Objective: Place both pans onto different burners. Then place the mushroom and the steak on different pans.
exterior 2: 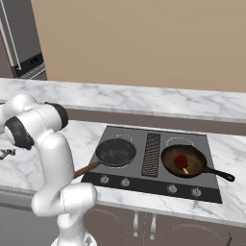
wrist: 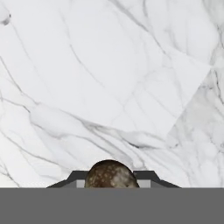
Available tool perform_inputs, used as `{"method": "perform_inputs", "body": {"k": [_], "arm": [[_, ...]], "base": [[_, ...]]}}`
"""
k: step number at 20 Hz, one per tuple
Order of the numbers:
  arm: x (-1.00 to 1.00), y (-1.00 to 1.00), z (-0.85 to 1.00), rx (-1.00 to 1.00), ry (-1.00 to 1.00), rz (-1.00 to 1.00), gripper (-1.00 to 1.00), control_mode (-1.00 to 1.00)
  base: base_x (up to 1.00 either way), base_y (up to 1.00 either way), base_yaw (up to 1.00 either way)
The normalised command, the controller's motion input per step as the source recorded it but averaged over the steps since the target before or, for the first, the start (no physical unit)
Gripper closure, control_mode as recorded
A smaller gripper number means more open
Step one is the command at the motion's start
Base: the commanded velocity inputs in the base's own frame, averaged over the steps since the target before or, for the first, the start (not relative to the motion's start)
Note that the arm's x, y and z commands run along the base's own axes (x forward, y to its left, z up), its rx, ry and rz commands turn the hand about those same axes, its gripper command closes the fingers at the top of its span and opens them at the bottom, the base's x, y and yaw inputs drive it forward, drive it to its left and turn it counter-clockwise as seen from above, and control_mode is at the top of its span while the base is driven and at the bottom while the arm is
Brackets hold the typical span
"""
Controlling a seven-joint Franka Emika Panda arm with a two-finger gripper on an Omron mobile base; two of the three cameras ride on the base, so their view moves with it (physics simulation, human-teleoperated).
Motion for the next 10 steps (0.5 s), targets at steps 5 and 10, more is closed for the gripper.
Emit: {"method": "perform_inputs", "body": {"k": [5,10], "arm": [[0.00,-0.69,0.18,0.01,0.00,0.00,1.00,-1.00],[0.05,-0.71,0.21,0.02,-0.02,0.00,1.00,-1.00]], "base": [[0.00,0.00,0.00],[0.00,0.00,0.00]]}}
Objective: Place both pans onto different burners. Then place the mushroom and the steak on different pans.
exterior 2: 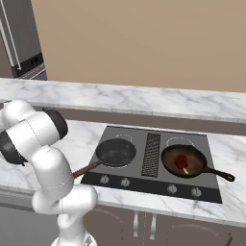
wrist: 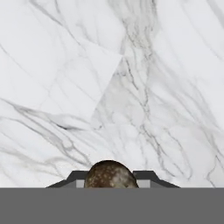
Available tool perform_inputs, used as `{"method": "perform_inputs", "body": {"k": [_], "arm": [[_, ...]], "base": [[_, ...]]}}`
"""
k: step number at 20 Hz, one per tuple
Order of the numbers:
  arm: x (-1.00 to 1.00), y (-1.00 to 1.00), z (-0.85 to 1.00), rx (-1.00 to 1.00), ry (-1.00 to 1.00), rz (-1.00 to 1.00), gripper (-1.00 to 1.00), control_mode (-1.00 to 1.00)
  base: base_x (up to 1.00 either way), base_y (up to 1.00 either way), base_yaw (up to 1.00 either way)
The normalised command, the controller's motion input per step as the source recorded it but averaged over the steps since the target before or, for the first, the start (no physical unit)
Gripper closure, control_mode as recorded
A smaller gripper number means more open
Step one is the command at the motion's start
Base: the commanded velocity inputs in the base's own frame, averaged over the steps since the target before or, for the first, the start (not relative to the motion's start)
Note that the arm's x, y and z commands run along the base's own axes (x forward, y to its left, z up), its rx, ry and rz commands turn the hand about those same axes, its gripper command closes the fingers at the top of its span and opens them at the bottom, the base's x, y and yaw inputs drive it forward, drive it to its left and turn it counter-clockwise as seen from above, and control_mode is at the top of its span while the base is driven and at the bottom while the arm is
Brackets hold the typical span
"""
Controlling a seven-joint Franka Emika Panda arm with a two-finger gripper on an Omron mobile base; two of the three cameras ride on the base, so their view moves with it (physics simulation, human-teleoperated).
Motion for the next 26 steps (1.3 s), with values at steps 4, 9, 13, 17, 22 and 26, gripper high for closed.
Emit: {"method": "perform_inputs", "body": {"k": [4,9,13,17,22,26], "arm": [[0.23,-0.67,0.18,0.01,-0.02,0.00,1.00,-1.00],[0.21,-0.64,0.18,0.01,-0.04,0.00,1.00,-1.00],[0.20,-0.66,0.21,0.02,-0.03,-0.01,1.00,-1.00],[0.18,-0.66,0.21,0.02,-0.02,-0.03,1.00,-1.00],[0.17,-0.67,0.21,0.03,-0.01,-0.03,1.00,-1.00],[0.08,-0.72,0.18,0.02,-0.05,-0.03,1.00,-1.00]], "base": [[0.00,0.00,0.00],[0.00,0.00,0.00],[0.00,0.00,0.00],[0.00,0.00,0.00],[0.00,0.00,0.00],[0.00,0.00,0.00]]}}
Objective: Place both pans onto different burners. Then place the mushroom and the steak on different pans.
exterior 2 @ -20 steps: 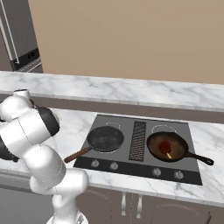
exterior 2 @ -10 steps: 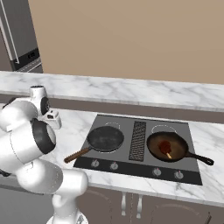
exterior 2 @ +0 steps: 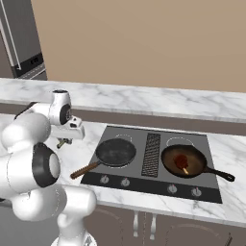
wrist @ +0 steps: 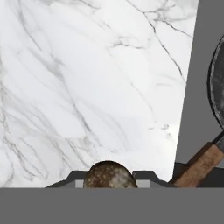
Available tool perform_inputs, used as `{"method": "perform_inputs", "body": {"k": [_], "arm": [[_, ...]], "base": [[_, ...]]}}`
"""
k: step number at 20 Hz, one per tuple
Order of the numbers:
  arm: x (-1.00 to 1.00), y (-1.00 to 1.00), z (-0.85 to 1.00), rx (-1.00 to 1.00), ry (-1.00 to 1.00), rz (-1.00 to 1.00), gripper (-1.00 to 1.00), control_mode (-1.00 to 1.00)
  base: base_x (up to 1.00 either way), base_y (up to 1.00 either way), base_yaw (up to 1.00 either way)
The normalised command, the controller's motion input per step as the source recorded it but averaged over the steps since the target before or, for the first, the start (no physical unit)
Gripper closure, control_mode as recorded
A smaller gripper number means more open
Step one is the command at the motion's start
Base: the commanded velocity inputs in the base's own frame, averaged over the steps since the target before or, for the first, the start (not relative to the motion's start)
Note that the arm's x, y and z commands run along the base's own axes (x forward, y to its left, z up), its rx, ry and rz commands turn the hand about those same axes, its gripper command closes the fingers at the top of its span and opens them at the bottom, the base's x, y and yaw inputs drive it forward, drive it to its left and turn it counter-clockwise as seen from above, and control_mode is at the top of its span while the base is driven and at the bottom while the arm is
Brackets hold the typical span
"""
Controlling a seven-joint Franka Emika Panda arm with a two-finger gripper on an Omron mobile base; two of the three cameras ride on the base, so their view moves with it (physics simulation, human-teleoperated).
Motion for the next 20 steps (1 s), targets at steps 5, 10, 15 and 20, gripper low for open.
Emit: {"method": "perform_inputs", "body": {"k": [5,10,15,20], "arm": [[0.07,-0.73,0.12,0.00,-0.08,-0.03,1.00,-1.00],[0.09,-0.73,0.02,0.00,-0.05,-0.03,1.00,-1.00],[0.09,-0.69,0.00,0.00,-0.04,-0.02,1.00,-1.00],[0.19,-0.55,0.00,0.00,0.00,-0.01,1.00,-1.00]], "base": [[0.00,0.00,0.00],[0.00,0.00,0.00],[0.00,0.00,0.00],[0.00,0.00,0.00]]}}
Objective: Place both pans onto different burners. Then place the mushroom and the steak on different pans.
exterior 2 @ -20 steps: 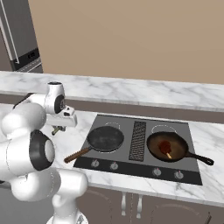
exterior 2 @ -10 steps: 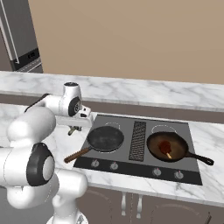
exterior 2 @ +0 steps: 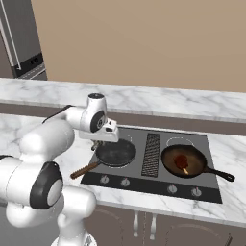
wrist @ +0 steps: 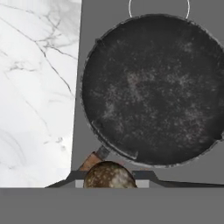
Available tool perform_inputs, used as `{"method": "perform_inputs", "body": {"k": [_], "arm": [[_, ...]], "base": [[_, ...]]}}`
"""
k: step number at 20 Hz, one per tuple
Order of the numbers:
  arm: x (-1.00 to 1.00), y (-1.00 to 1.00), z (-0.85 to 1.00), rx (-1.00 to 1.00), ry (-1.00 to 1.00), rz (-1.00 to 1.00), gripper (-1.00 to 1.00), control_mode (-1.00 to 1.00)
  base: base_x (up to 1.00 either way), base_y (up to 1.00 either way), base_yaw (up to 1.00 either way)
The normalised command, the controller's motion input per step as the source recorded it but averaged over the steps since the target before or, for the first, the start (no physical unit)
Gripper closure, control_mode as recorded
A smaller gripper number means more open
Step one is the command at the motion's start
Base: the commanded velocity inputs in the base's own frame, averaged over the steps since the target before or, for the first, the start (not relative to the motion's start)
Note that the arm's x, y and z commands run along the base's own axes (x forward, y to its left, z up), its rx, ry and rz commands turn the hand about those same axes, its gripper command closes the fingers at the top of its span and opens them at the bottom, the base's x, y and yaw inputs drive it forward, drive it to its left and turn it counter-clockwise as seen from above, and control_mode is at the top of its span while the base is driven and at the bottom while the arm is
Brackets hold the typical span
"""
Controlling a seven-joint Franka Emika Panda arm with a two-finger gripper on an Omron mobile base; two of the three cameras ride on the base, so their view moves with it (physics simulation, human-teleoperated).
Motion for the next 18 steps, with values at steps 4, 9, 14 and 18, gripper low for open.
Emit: {"method": "perform_inputs", "body": {"k": [4,9,14,18], "arm": [[0.29,-0.39,0.00,0.00,0.00,0.00,1.00,-1.00],[0.27,-0.21,-0.08,0.00,0.00,0.00,1.00,-1.00],[0.21,-0.12,-0.22,0.00,0.00,0.00,1.00,-1.00],[0.18,-0.06,-0.26,0.00,0.00,0.00,1.00,-1.00]], "base": [[0.00,0.00,0.00],[0.00,0.00,0.00],[0.00,0.00,0.00],[0.00,0.00,0.00]]}}
